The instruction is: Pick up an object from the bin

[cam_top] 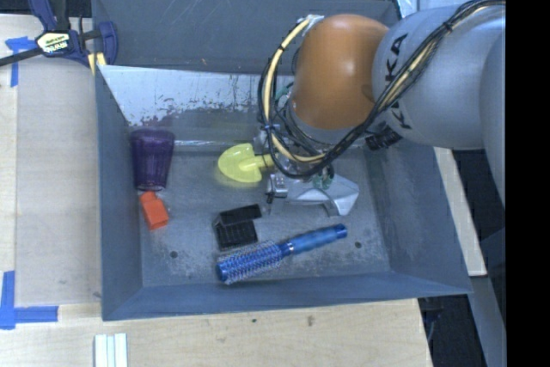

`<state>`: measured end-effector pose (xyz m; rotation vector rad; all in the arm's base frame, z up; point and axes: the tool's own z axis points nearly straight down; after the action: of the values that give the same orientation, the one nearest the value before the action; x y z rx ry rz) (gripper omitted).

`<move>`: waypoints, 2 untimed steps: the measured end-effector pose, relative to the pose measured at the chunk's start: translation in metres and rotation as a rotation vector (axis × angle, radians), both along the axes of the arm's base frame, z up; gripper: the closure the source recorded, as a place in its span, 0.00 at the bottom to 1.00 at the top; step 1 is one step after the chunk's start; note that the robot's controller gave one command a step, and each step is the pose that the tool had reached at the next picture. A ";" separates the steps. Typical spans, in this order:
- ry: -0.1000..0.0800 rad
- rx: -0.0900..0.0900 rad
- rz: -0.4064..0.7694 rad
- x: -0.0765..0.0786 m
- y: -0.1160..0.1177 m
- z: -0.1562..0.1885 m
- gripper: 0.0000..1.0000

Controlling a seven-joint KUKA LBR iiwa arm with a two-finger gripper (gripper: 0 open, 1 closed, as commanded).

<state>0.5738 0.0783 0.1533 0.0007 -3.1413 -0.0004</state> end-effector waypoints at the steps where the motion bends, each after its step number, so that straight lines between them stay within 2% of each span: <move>1: -0.007 0.002 -0.036 0.006 -0.003 -0.029 0.00; 2: -0.011 0.001 0.261 0.002 0.000 -0.056 0.00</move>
Offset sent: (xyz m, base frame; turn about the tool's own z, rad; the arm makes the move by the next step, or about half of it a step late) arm -0.0082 0.0035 -0.0833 -0.3815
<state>0.5754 0.0787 0.0974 0.4107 -3.1251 -0.0024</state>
